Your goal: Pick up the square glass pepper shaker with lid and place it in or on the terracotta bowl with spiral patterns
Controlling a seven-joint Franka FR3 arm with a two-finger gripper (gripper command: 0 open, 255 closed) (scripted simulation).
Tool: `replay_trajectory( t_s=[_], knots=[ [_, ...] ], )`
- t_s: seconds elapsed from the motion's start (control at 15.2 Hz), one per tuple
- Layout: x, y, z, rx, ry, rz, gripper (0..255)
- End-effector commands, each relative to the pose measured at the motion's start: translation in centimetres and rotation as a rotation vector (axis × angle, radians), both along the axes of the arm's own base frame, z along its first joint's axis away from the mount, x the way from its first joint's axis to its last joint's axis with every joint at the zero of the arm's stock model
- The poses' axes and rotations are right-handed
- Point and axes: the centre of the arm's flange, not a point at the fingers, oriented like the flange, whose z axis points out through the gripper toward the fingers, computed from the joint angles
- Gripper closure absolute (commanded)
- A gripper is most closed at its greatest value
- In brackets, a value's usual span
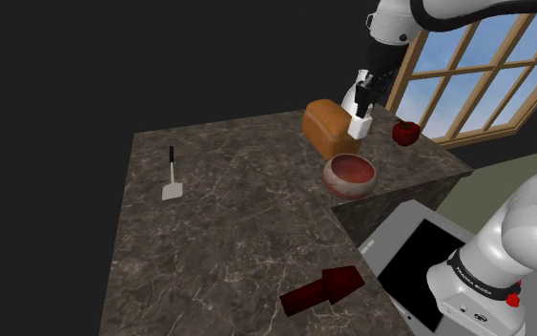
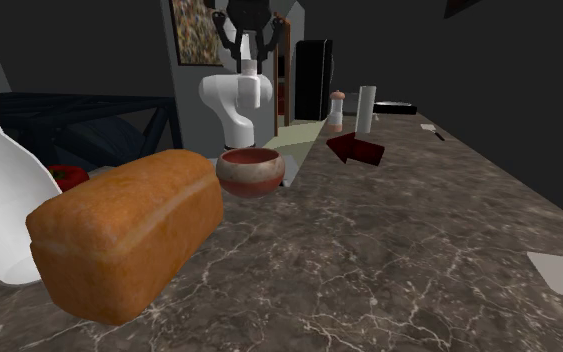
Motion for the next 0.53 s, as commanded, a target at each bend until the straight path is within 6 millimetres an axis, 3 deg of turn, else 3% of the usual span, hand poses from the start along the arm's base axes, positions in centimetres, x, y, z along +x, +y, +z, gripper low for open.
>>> replay_trajectory(
  t_s=[0.0, 0.46],
  knots=[
    [-1.5, -0.9, -0.4, 0.001, 0.0, 0.001, 255],
    [-1.5, -0.9, -4.1, 0.001, 0.0, 0.001, 255]
  ],
)
